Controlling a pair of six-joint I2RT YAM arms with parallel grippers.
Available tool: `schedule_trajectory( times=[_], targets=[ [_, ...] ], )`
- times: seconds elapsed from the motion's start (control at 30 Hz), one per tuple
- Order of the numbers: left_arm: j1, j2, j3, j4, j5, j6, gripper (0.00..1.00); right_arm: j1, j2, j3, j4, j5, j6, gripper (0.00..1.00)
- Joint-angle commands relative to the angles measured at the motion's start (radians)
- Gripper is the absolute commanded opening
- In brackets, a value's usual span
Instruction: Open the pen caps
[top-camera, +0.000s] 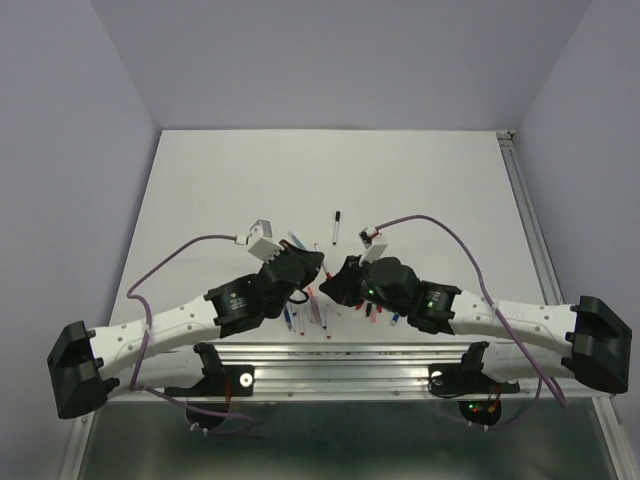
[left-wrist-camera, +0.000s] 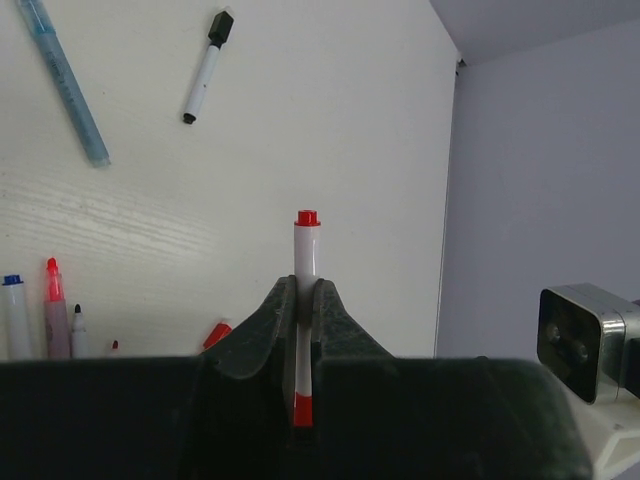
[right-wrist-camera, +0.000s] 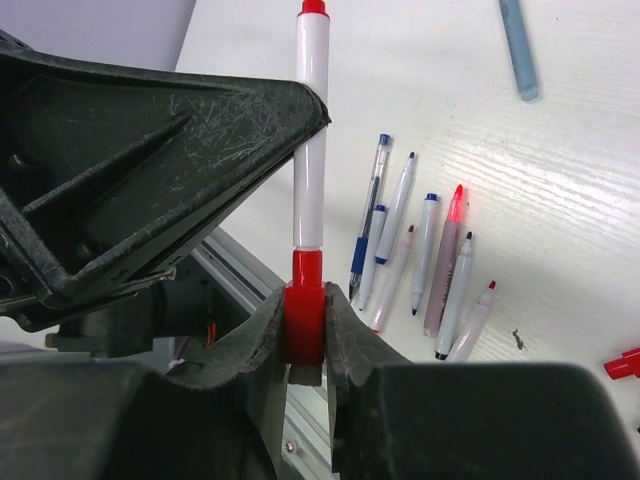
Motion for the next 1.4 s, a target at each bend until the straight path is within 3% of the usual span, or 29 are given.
schedule_trajectory(
  times=[0.0,0.13,0.23,0.27,0.43,0.63,0.7,0.9,1.03,1.2,1.37],
  targets=[
    [-0.004,0.016,0.033,0.008,-0.097,0.087,0.0,0.002,-0.032,0.01,0.053,-0.142,0.017,0.01],
    [0.065,0.056,0.057,0.028,-0.189,0.144,0.0,0.043,-0.058,-0.062,0.088,-0.236,0.04,0.01],
    [0.178,0.082,0.076,0.08,-0.123,0.24,0.0,0.107,-0.068,-0.128,0.097,-0.262,0.065,0.01],
    [0.251,0.088,0.079,0.133,-0.076,0.257,0.0,0.129,-0.076,-0.147,0.11,-0.258,0.074,0.01],
    [0.398,0.162,0.131,0.249,-0.036,0.366,0.0,0.249,-0.064,-0.211,0.179,-0.216,0.128,0.01],
    [0.494,0.228,0.199,0.198,0.013,0.409,0.0,0.263,-0.079,-0.225,0.158,-0.123,0.16,0.01],
    [0.501,0.214,0.18,0.16,0.05,0.408,0.0,0.263,-0.107,-0.208,0.086,-0.013,0.194,0.01],
    [0.507,0.16,0.117,-0.039,0.24,0.432,0.0,0.254,-0.258,-0.173,-0.386,0.271,0.281,0.02],
    [0.505,0.15,0.039,-0.116,0.357,0.417,0.0,0.223,-0.347,-0.172,-0.661,0.397,0.436,0.04],
    [0.507,0.117,-0.01,-0.223,0.299,0.409,0.0,0.215,-0.464,-0.193,-0.956,0.514,0.657,0.06],
    [0.505,0.126,-0.047,-0.274,0.306,0.417,0.0,0.215,-0.515,-0.192,-1.074,0.537,0.721,0.06]
  ],
)
